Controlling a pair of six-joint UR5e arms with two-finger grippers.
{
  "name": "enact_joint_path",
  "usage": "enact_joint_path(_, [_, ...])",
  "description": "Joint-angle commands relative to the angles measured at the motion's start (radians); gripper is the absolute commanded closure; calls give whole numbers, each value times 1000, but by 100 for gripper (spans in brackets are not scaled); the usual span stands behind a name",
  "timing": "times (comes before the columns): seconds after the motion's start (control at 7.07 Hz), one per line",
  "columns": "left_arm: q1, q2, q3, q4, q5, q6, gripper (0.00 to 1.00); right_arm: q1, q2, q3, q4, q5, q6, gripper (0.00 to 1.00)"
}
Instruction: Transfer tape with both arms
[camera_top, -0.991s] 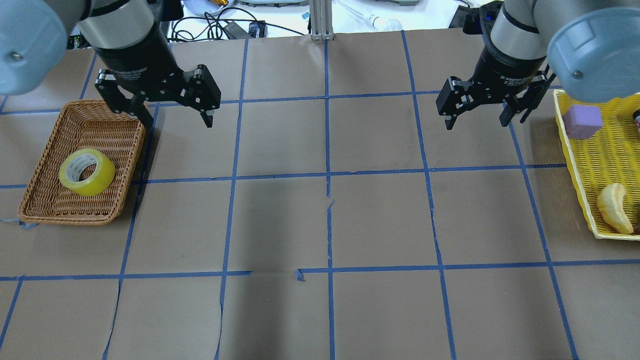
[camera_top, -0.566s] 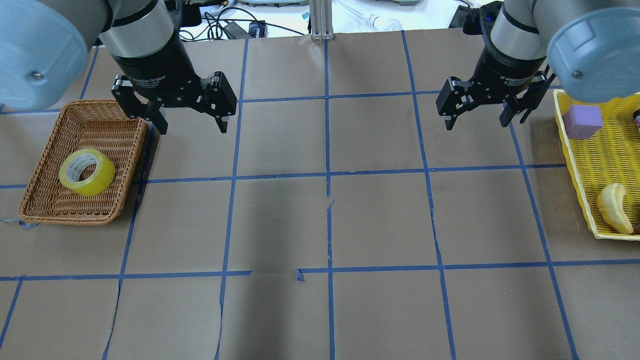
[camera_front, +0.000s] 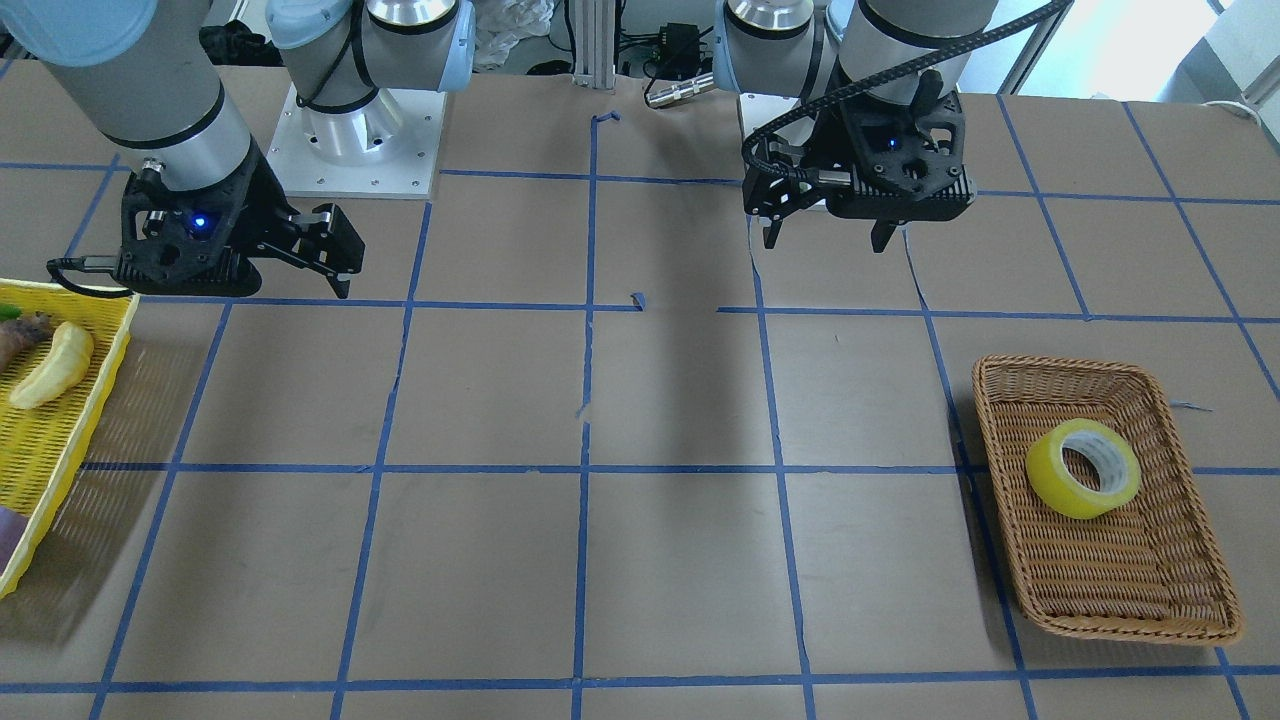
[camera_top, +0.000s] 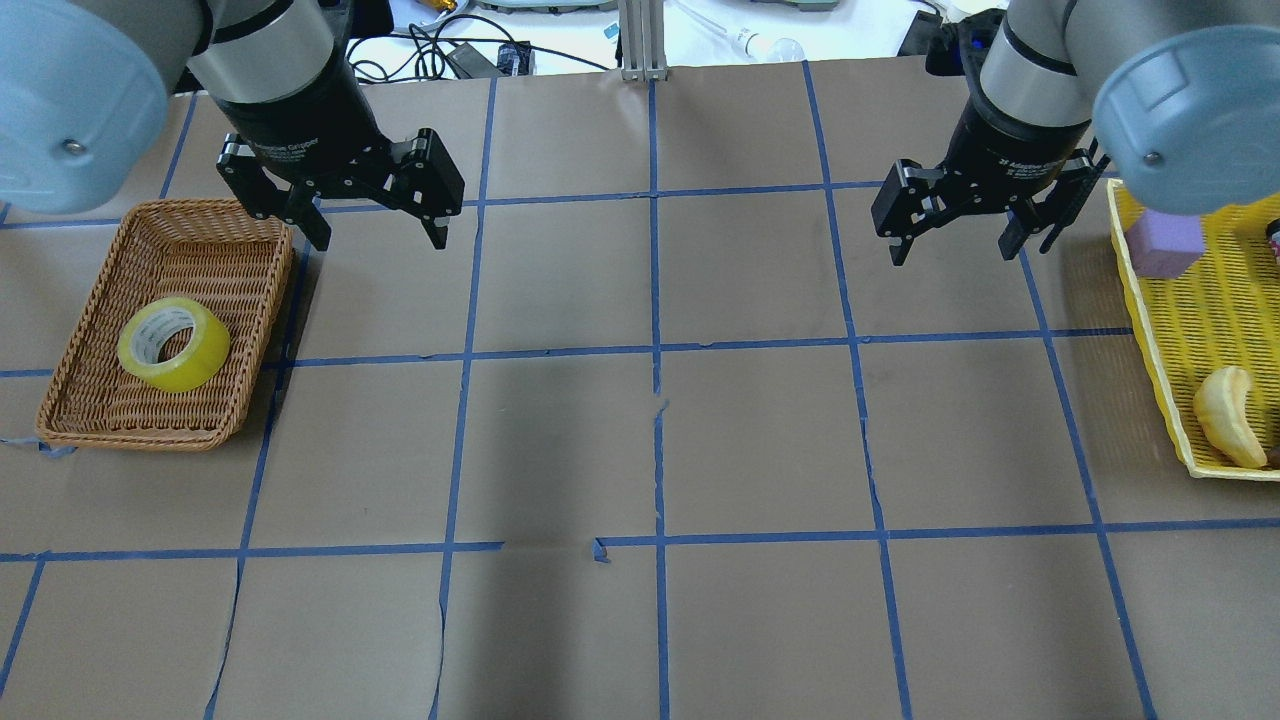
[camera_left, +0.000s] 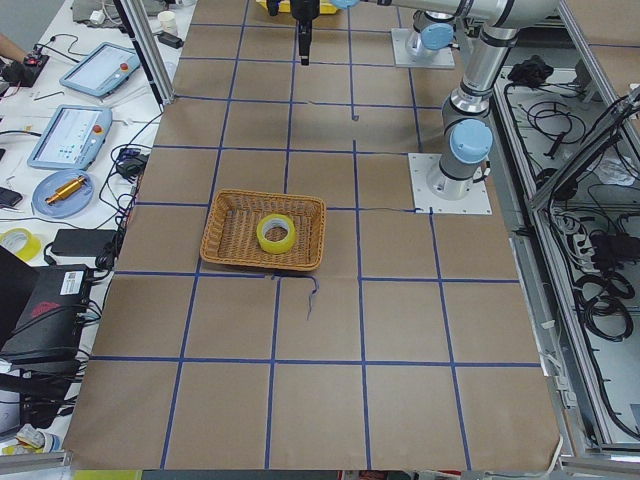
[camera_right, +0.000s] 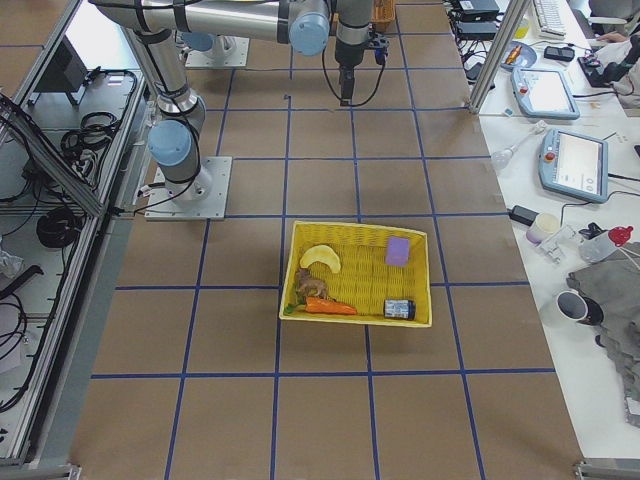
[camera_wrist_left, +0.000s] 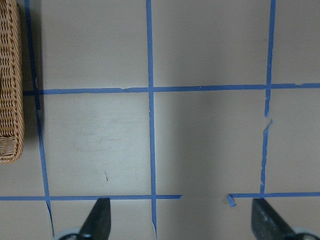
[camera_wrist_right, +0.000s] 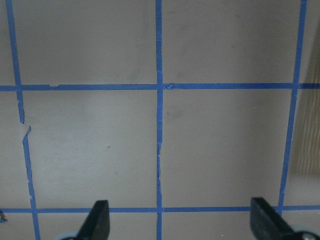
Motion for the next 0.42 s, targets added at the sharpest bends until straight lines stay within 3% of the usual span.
enact_joint_path(0.0, [-1, 5, 0, 0, 0, 1, 0, 0, -19, -5, 4, -1, -1, 0])
enact_joint_path(0.28, [-1, 2, 0, 0, 0, 1, 0, 0, -41, -4, 14, 2, 2, 0])
